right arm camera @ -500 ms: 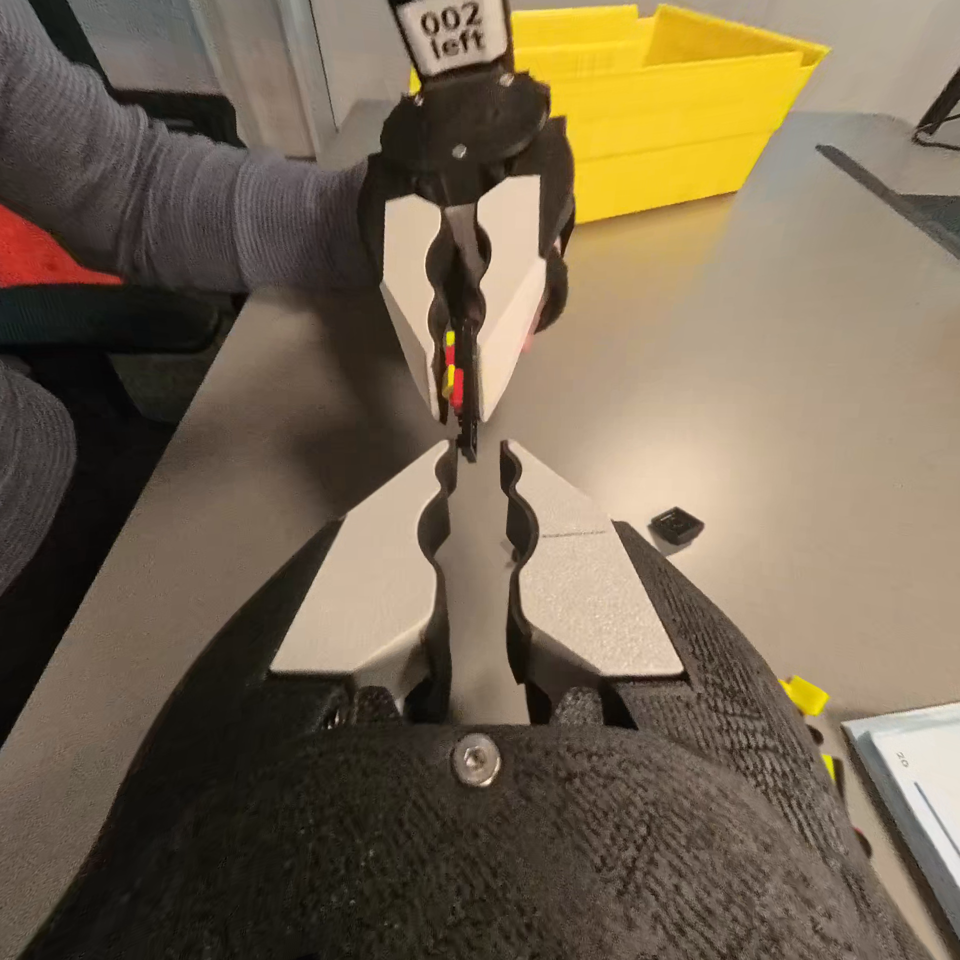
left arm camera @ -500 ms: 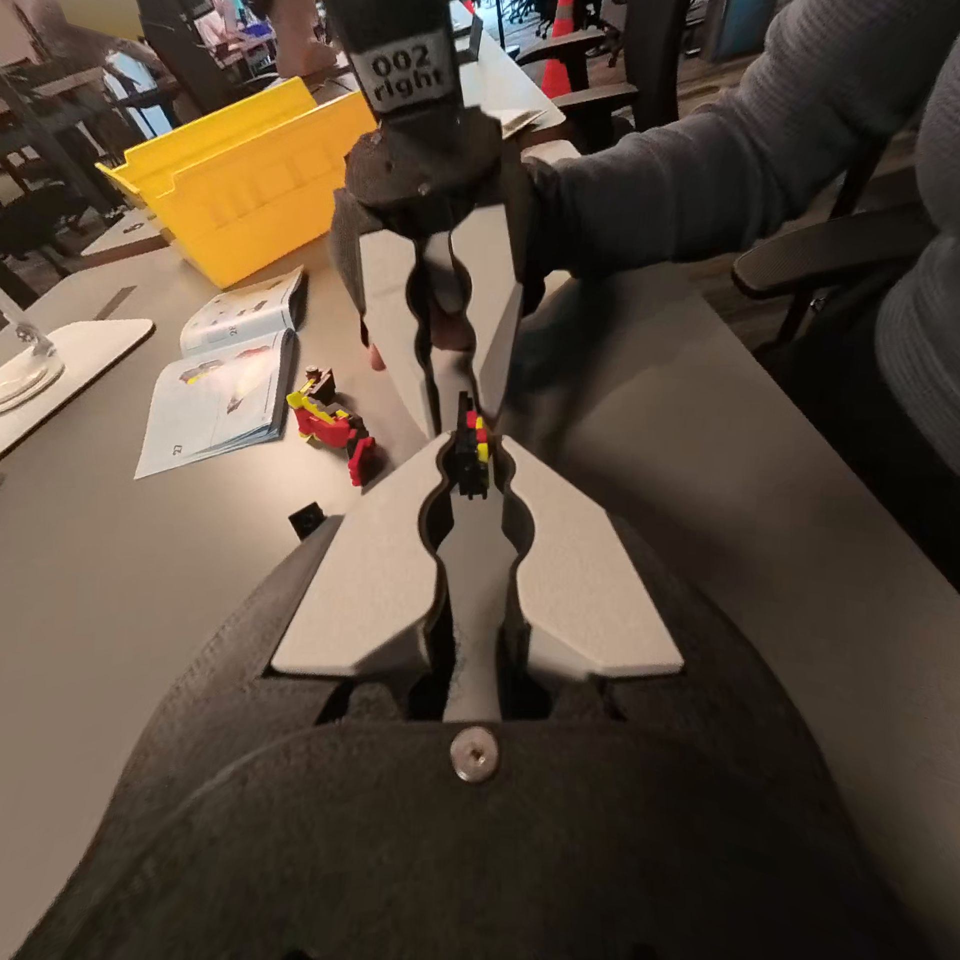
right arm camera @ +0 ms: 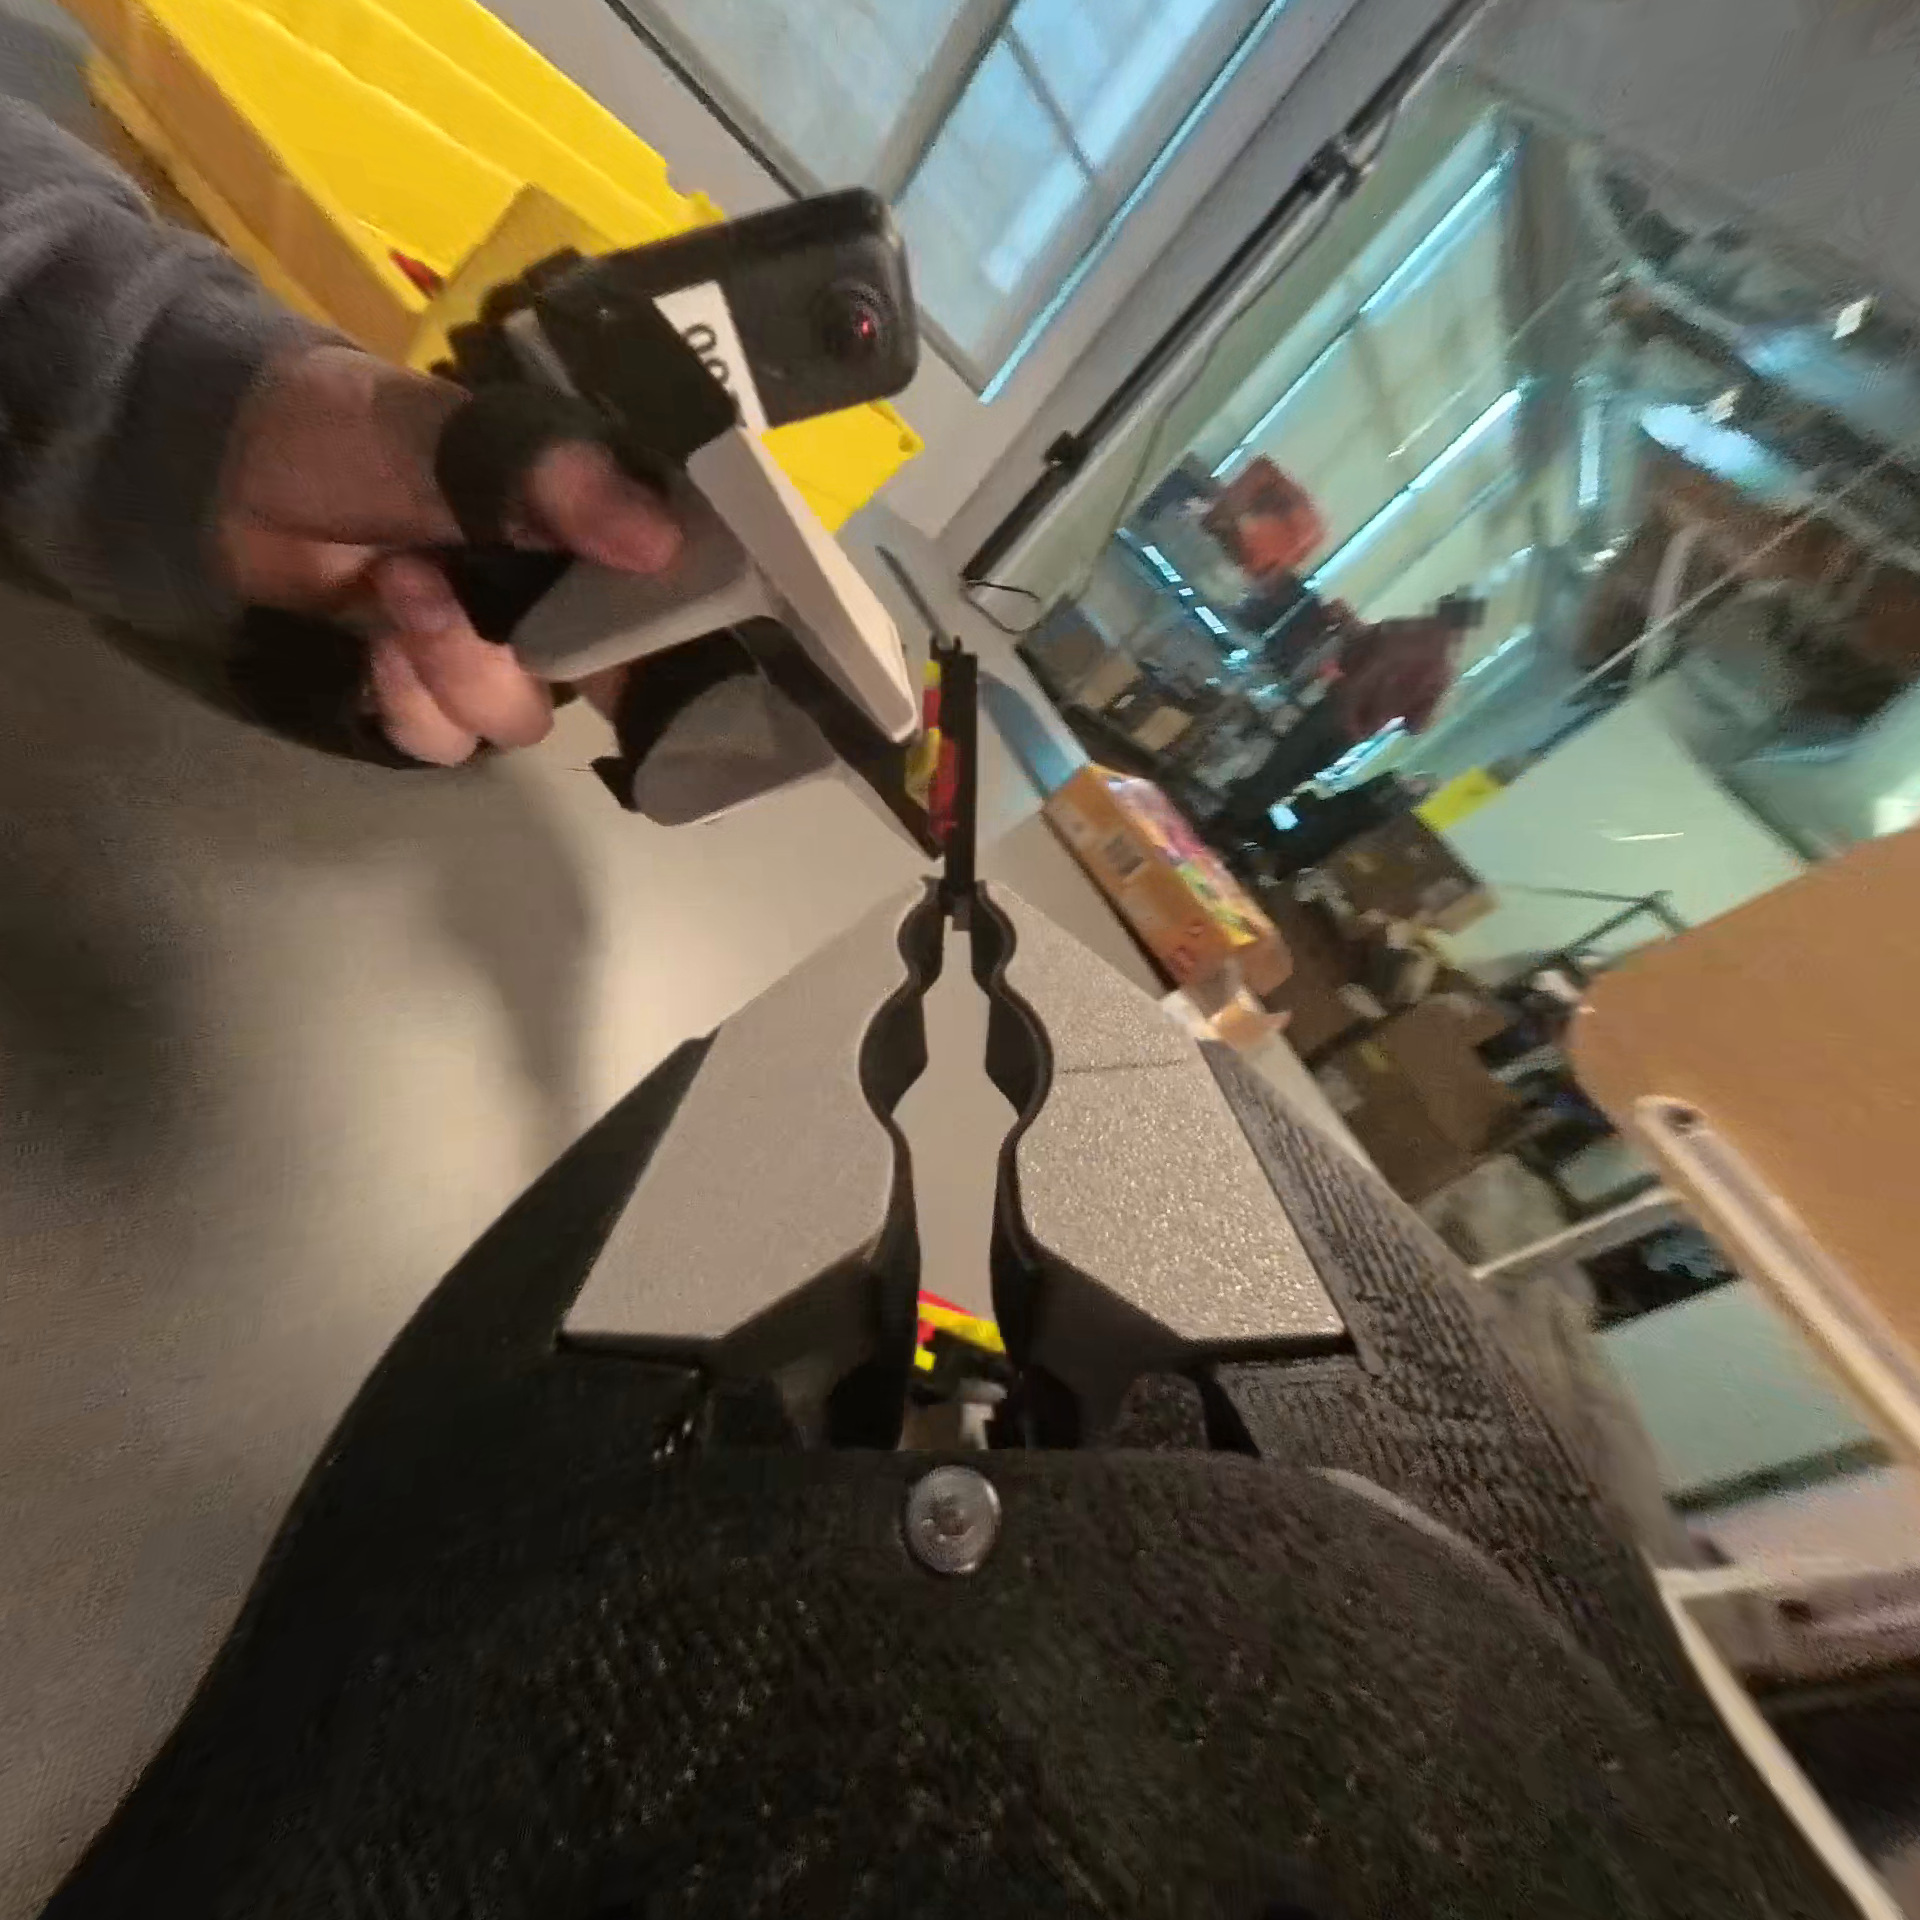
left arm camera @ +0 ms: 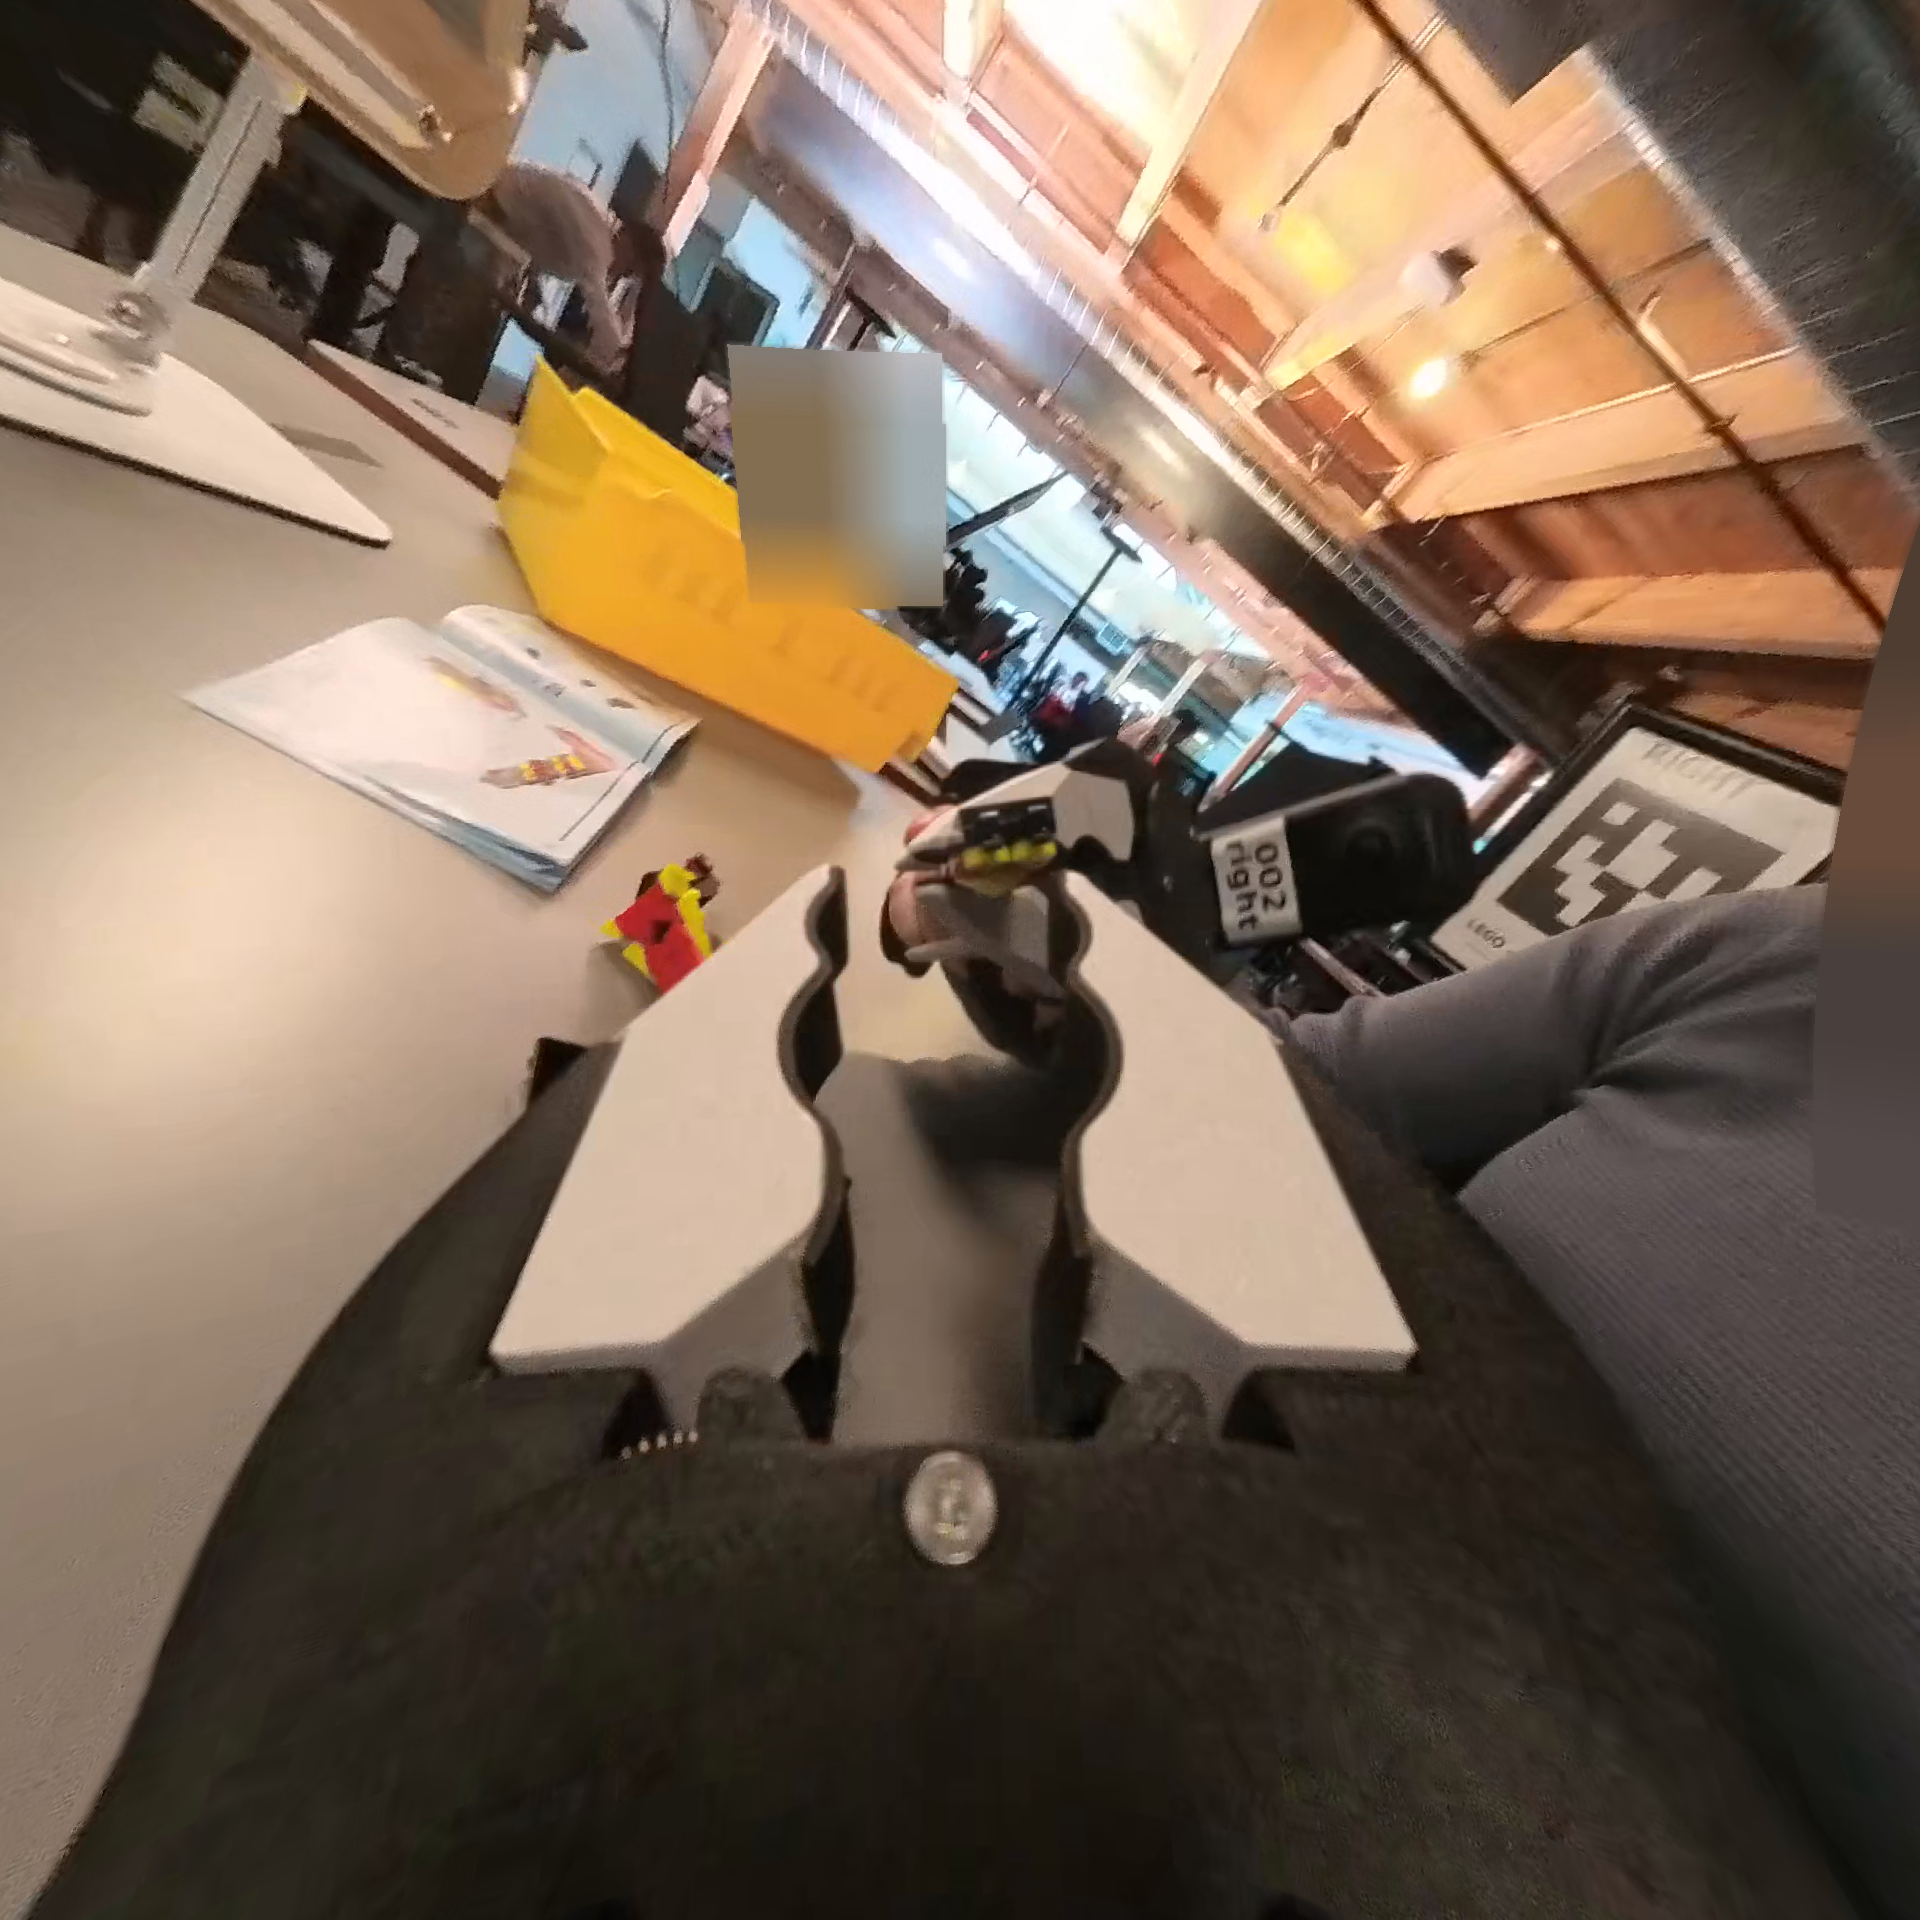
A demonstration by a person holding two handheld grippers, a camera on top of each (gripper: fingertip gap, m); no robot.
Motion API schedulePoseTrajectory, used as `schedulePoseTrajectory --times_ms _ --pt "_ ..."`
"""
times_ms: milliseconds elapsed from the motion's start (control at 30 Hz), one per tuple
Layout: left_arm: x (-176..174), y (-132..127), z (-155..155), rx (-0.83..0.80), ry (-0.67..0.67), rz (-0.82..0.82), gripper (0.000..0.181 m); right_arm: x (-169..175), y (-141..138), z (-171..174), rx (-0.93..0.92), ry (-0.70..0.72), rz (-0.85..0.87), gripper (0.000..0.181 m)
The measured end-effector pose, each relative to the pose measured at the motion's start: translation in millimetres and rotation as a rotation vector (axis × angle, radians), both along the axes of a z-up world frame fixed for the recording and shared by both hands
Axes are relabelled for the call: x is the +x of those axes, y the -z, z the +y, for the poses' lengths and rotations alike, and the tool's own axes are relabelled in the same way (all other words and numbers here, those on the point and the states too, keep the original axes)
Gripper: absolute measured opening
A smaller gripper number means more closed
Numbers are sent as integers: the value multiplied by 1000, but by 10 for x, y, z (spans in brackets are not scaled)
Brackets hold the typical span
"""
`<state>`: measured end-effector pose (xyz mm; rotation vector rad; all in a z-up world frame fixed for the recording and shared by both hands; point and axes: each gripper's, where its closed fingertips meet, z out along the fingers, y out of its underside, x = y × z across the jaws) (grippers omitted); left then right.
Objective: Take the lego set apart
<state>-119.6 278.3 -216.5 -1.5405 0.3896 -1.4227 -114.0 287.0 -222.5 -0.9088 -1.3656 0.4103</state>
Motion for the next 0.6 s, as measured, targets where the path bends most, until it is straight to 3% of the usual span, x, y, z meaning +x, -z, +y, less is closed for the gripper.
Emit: schedulePoseTrajectory --times_ms 133,233,300,600 --pt "-10 -90 -16 74 -44 -37 19 -26 -36 18 98 73 1 2" --pt "-39 -139 -1 79 -59 -89 26 -33 -5 17 109 74 -13 2" --pt "-43 -134 3 58 -40 -106 15 -37 0 24 102 79 -14 2" --pt "-26 -98 24 61 -62 -62 15 -41 -5 49 63 94 2 3"
